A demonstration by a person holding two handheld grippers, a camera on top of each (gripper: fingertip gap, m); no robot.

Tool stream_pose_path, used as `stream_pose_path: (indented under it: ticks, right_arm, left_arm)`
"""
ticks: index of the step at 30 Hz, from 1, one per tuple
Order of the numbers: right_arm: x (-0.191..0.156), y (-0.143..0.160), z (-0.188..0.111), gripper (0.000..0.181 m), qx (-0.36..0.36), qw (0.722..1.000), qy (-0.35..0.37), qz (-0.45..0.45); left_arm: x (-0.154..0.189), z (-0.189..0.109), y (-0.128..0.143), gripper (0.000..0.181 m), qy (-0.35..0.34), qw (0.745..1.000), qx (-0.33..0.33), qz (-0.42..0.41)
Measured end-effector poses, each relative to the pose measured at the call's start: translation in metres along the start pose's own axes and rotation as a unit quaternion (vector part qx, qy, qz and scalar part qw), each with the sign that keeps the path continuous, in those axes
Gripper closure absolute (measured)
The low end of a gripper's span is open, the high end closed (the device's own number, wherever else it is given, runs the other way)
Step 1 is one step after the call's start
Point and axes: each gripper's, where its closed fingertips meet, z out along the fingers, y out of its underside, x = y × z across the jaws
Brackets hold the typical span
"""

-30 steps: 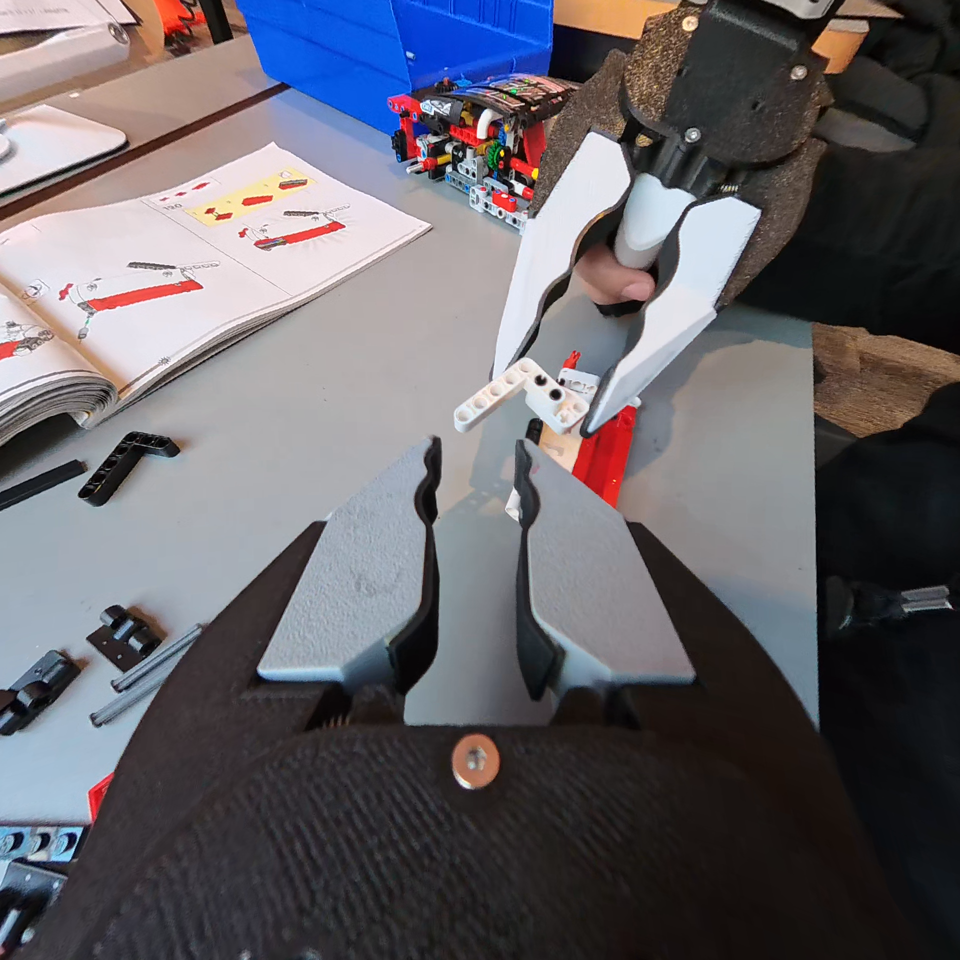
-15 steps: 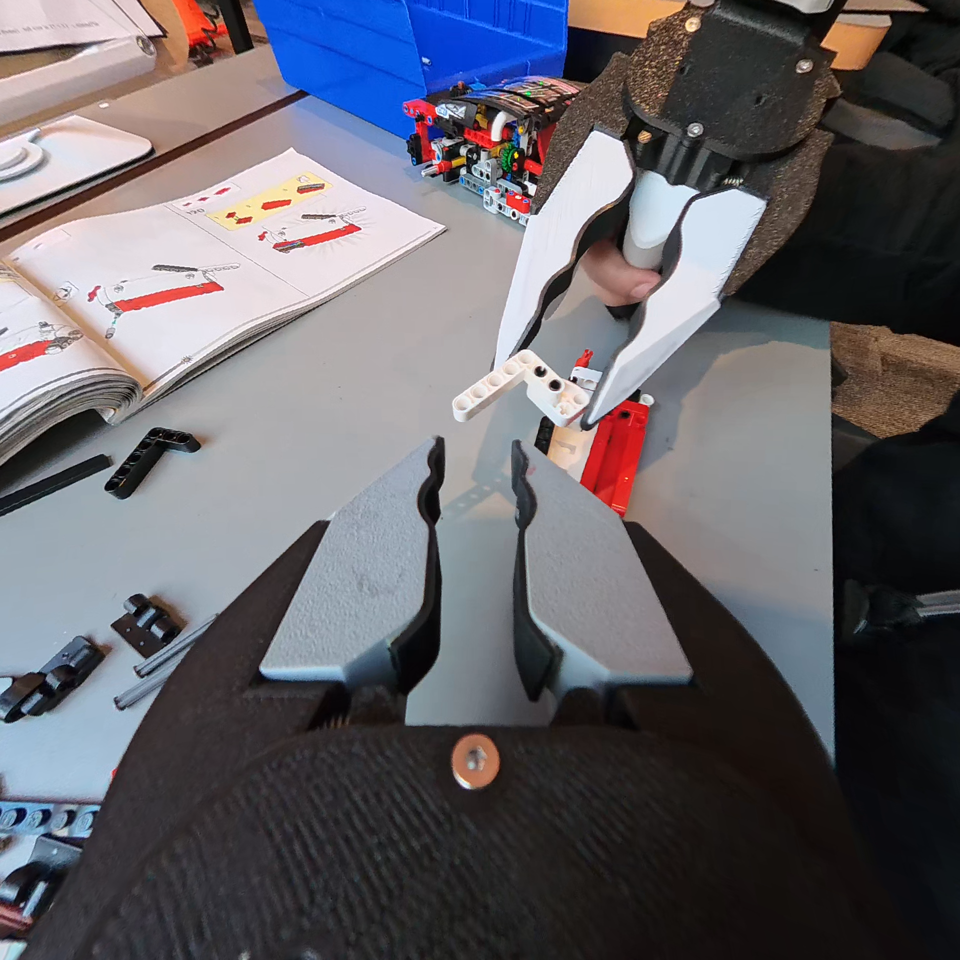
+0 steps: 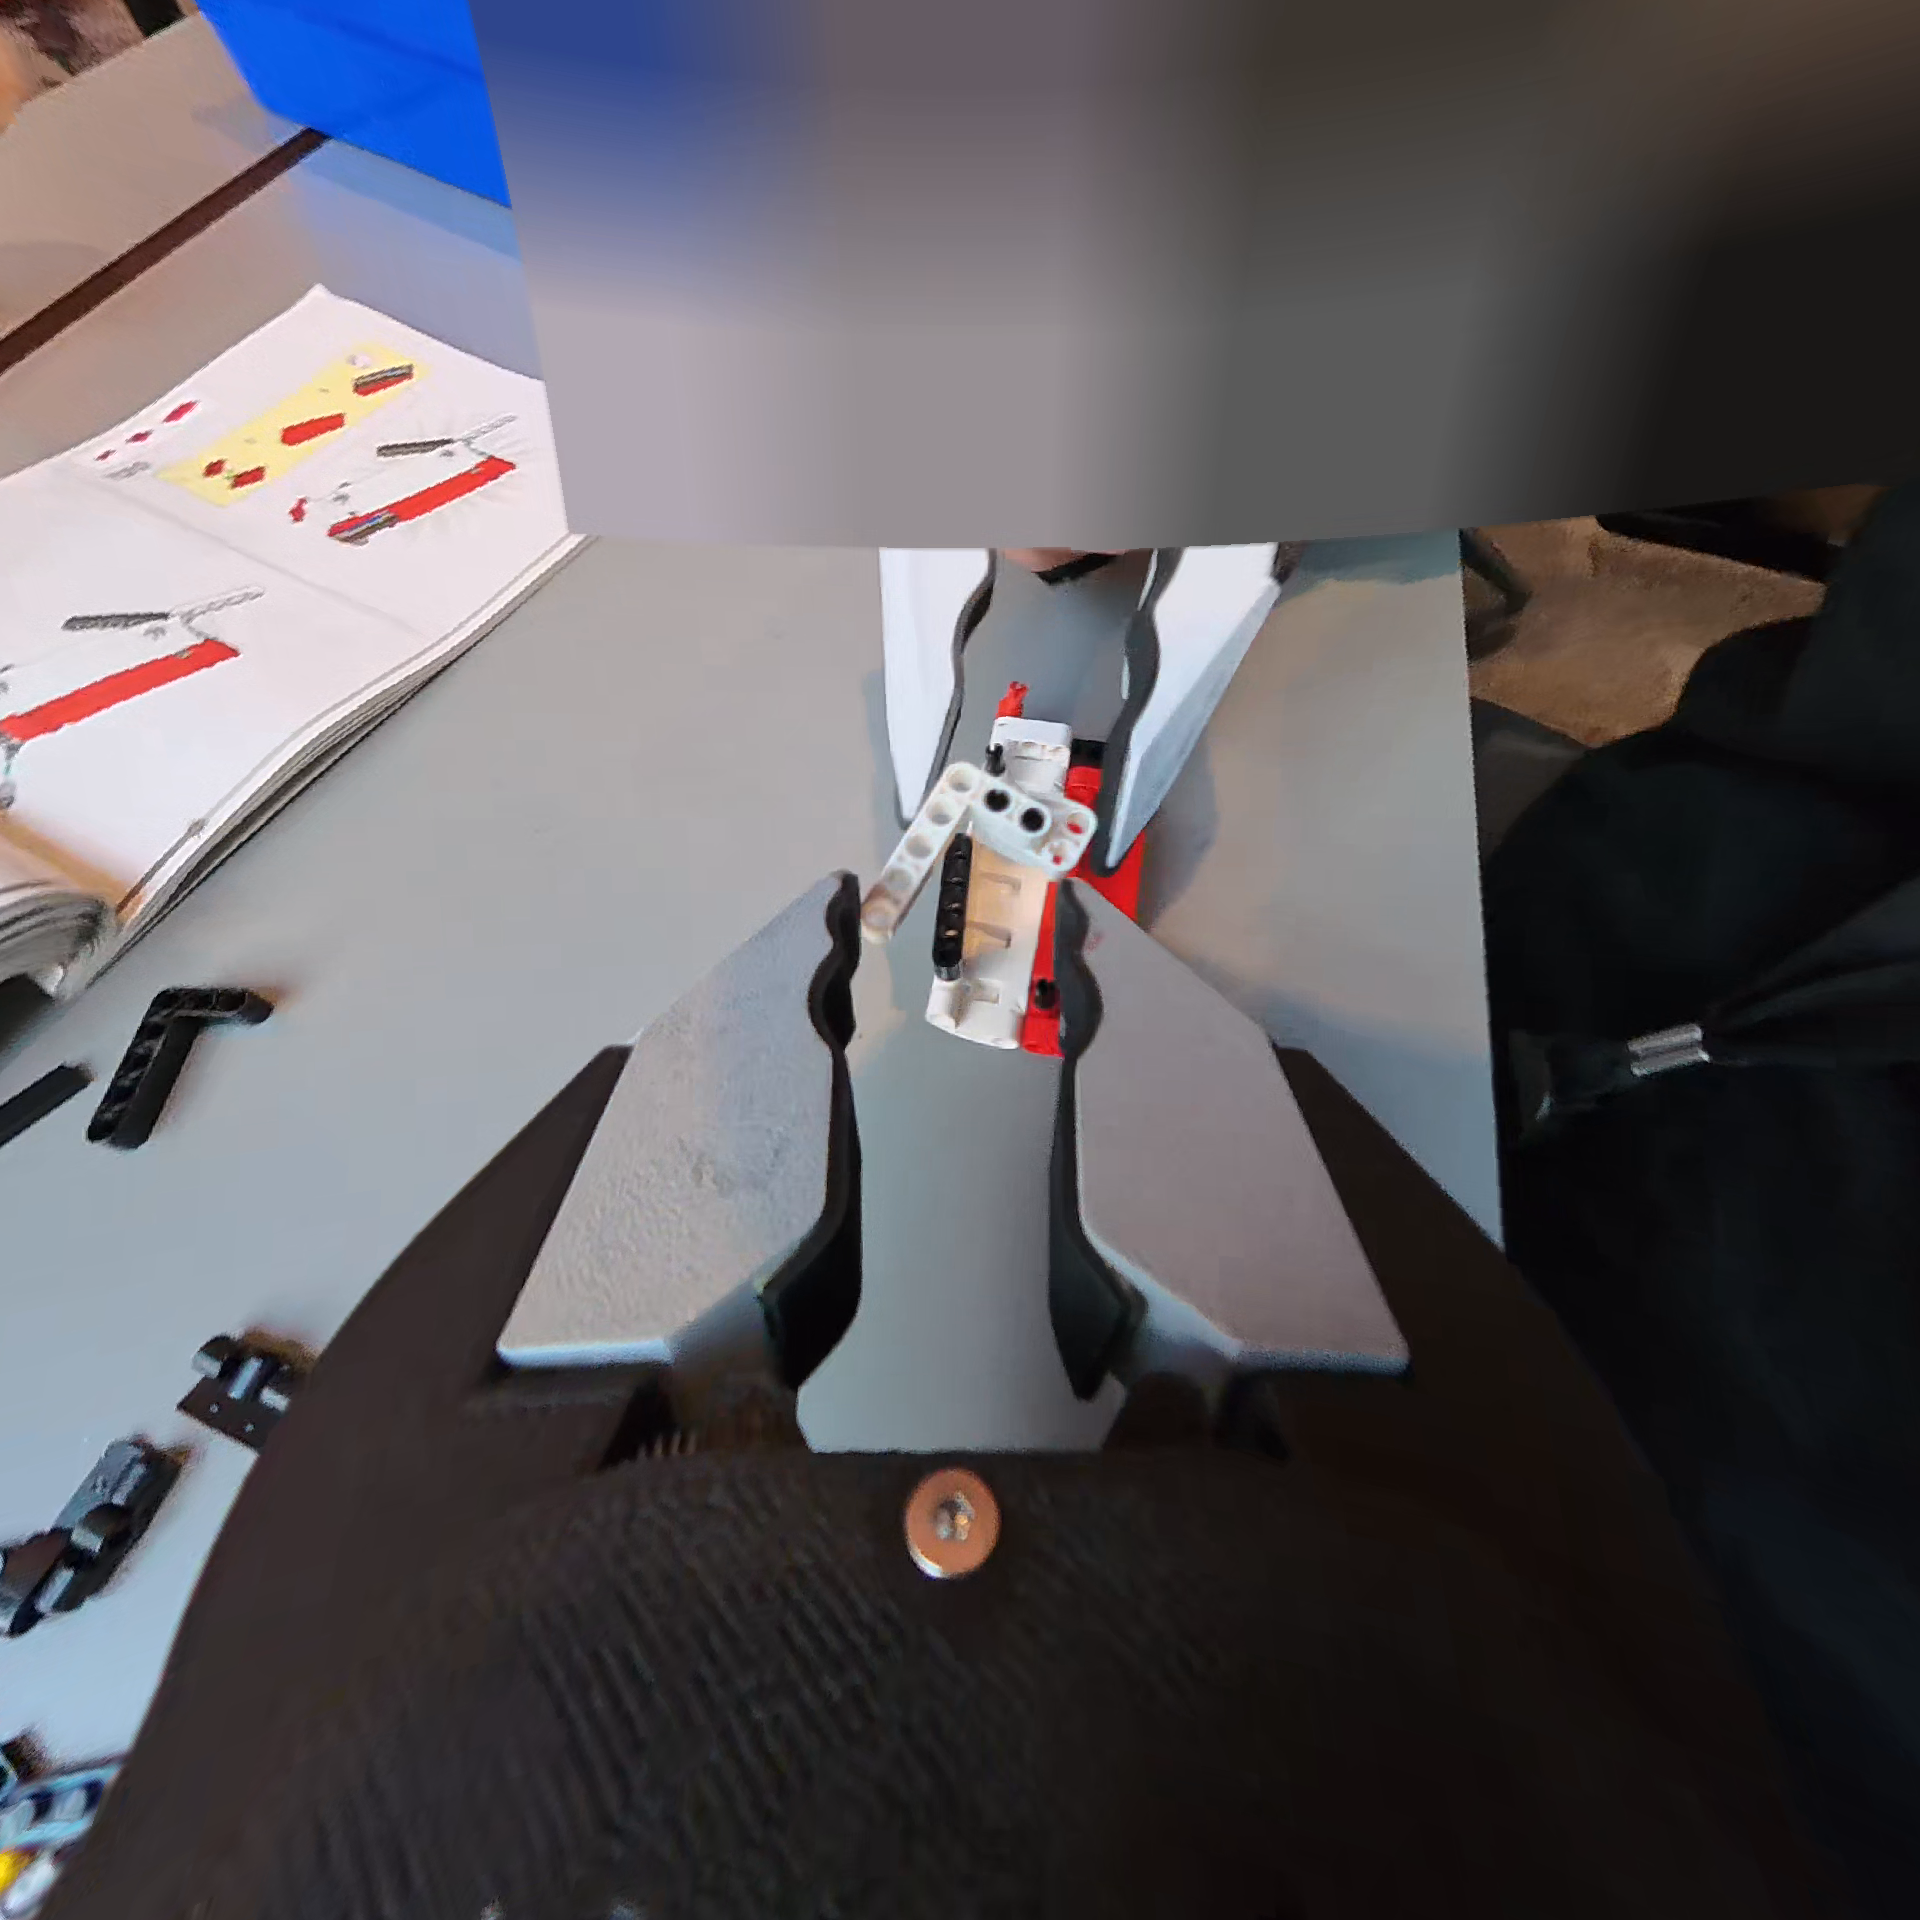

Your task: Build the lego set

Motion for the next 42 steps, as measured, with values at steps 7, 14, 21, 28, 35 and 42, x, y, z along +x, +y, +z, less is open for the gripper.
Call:
stream_pose_path:
  ticks: [7, 14, 21, 28, 35, 42]
  right_arm:
    - [-0.004, -0.002, 0.001, 0.146, -0.004, 1.000, -0.019, -0.025]
    - [-0.012, 0.002, 0.008, 0.146, 0.008, 0.999, -0.033, -0.018]
    - [-0.005, 0.003, 0.011, 0.149, 0.012, 1.000, -0.011, -0.008]
    - [-0.003, 0.001, 0.007, 0.158, 0.019, 1.000, 0.010, 0.016]
    - [-0.005, 0.007, -0.006, 0.161, 0.007, 0.999, 0.047, 0.023]
    - [-0.011, 0.012, -0.013, 0.162, 0.011, 0.997, 0.060, 0.036]
  left_arm:
    - [-0.004, 0.007, 0.010, 0.153, -0.029, 0.998, -0.039, 0.046]
    - [-0.002, 0.006, 0.010, 0.171, -0.028, 0.998, -0.033, 0.051]
    - [-0.007, -0.001, 0.016, 0.177, -0.038, 0.997, -0.062, 0.015]
    - [-0.017, -0.010, 0.021, 0.177, -0.043, 0.997, -0.070, -0.010]
    - [-0.020, -0.008, 0.029, 0.177, -0.047, 0.994, -0.098, 0.021]
    - [-0.019, -0.007, 0.030, 0.177, -0.048, 0.993, -0.104, 0.022]
